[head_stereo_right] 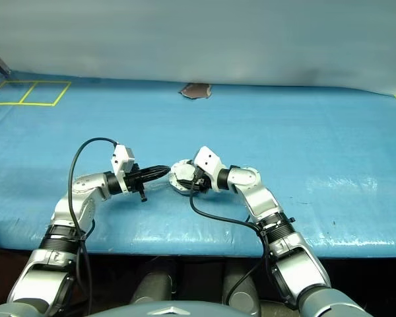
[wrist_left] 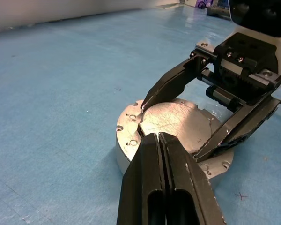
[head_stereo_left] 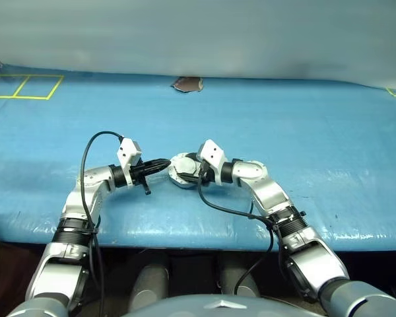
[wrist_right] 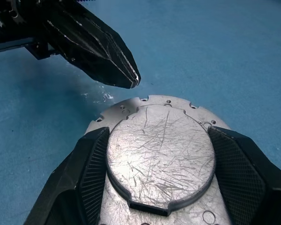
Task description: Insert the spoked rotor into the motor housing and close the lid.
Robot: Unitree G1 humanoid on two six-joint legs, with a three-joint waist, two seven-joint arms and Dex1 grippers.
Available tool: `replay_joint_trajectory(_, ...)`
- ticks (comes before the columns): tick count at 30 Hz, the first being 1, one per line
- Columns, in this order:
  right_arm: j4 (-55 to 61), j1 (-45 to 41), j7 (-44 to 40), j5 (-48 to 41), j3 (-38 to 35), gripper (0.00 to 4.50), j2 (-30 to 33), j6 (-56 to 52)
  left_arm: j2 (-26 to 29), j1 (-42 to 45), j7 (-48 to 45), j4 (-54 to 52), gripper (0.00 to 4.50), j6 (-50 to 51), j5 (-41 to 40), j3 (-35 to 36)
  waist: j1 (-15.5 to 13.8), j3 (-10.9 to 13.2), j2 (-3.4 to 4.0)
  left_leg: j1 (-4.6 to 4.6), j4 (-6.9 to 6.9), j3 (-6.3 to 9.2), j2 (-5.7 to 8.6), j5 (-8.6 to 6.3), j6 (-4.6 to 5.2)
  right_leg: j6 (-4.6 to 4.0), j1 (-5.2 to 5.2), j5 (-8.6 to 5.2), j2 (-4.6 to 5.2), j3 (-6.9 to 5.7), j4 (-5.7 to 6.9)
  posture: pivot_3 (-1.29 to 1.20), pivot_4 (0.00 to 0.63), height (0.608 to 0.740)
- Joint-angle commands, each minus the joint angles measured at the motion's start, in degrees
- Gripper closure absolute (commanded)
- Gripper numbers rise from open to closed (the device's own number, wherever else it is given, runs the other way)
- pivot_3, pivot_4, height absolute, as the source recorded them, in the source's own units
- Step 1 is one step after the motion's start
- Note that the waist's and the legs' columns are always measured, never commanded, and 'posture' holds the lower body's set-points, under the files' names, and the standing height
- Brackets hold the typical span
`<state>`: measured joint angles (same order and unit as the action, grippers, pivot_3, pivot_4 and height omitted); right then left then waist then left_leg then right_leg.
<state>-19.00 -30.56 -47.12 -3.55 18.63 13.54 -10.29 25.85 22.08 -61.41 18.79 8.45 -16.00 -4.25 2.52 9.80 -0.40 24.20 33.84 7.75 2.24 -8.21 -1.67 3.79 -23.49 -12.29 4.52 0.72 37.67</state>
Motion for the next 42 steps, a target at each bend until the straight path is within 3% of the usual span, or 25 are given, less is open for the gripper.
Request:
replay_joint_trajectory(1, -2.0, 1.6, 1.4, 2.5, 0.8, 1.48, 0.7, -1.4, 1.0, 1.1, 0.2, 1.3, 4.45, -2.7, 3.5, -1.8, 0.0, 0.0, 0.0, 0.0, 0.0, 0.0, 0.0, 0.0, 0.0, 0.0, 0.0, 0.0, 0.0, 0.0, 0.0, 0.0, 0.15, 0.74)
replay_joint_trajectory(17, -0.2, 2.2, 2.1, 0.5, -0.7, 1.48, -0.2, -5.9, -1.8, 0.5, 1.5, 1.7, 4.45, -2.6, 3.4, -1.7, -0.3, 0.0, 0.0, 0.0, 0.0, 0.03, 0.01, -0.03, -0.05, 0.0, 0.01, 0.0, 0.03, -0.01, 0.0, 0.0, 0.15, 0.74)
replay_joint_trajectory(21, 2.1, 3.3, 1.1, -0.3, -0.9, 0.13, 0.0, -6.8, -2.3, 0.3, 1.4, 1.3, 4.5, -2.6, 3.2, -1.6, -0.4, 0.0, 0.0, 0.0, 0.0, 0.03, 0.02, -0.03, -0.05, 0.0, 0.01, 0.0, 0.05, -0.02, -0.01, 0.0, 0.15, 0.74)
replay_joint_trajectory(29, 18.2, 9.1, 3.5, -5.0, -4.1, 0.06, -1.1, -9.3, -3.5, -0.9, 1.7, -0.6, 4.5, -1.4, 1.2, -0.5, -0.6, 0.0, 0.01, 0.42, -0.02, 0.08, 0.06, 0.14, 0.23, 0.09, -0.19, 0.0, 0.07, -0.08, -0.28, 0.0, 0.15, 0.74)
replay_joint_trajectory(39, 34.8, 16.9, 11.4, -19.3, -14.8, 0.06, -3.0, -29.2, -4.4, -1.5, 1.5, -0.7, 4.5, -2.1, 0.8, -0.7, -1.1, 0.0, 0.0, 0.53, -0.28, 0.08, 0.06, 0.12, 0.23, 0.27, -0.13, 0.11, 0.08, -0.1, -0.85, 0.0, 0.15, 0.74)
replay_joint_trajectory(42, 35.9, 18.1, 17.9, -22.8, -19.4, 0.06, -4.8, -38.5, -4.8, -1.5, 1.4, -0.5, 4.5, -2.4, 0.8, -0.8, -1.1, 0.0, 0.0, 0.53, -0.27, 0.06, 0.06, 0.11, 0.21, 0.27, -0.14, 0.11, 0.11, -0.08, -0.85, 0.0, 0.15, 0.74)
